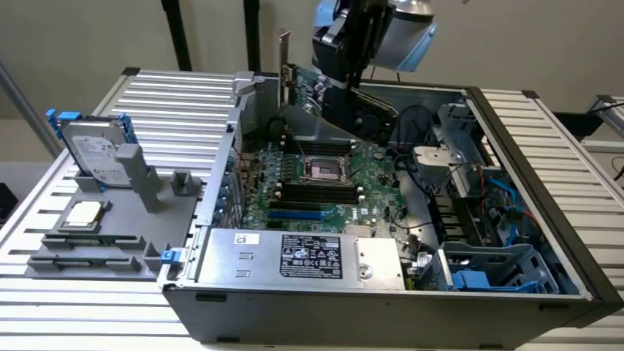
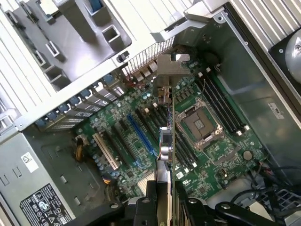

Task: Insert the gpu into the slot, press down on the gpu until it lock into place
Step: 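Insert the gpu into the slot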

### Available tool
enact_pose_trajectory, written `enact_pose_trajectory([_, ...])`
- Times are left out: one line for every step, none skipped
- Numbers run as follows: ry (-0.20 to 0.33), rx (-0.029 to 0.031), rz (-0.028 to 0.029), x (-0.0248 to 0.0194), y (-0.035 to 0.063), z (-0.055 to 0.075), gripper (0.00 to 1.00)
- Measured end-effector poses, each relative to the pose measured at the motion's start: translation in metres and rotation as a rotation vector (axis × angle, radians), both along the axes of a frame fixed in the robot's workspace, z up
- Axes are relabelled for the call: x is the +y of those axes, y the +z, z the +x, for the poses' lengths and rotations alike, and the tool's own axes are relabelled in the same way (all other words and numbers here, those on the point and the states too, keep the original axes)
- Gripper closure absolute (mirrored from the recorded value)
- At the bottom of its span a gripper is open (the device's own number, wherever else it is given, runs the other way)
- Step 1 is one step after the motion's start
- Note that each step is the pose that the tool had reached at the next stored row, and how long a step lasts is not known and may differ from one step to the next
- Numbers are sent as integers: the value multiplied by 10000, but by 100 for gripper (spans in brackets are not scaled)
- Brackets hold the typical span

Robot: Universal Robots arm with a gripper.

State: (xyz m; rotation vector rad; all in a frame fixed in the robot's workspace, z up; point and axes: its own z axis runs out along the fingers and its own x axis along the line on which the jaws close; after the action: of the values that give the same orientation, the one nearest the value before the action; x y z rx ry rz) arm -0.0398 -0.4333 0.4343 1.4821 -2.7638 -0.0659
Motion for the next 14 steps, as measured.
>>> enact_pose_trajectory([196,-11,0,0,-3,0,74])
enact_pose_trajectory([376,-20,0,0,-7,0,74])
enact_pose_trajectory([557,-26,0,0,-11,0,74])
enact_pose_trajectory([735,-30,0,0,-16,0,74])
enact_pose_trajectory([915,-31,-1,0,-22,0,74])
enact_pose_trajectory([1093,-31,0,1,-30,0,74])
enact_pose_trajectory([1274,-33,6,0,-38,-1,74])
enact_pose_trajectory([1458,-36,16,0,-47,-1,74])
enact_pose_trajectory([1640,-38,31,0,-55,0,74])
enact_pose_trajectory([1831,-43,56,0,-65,0,74])
enact_pose_trajectory([2014,-46,80,0,-73,0,74])
enact_pose_trajectory([2196,-49,105,0,-82,0,74])
enact_pose_trajectory([2374,-53,131,0,-91,0,74])
enact_pose_trajectory([2555,-57,158,0,-100,0,74])
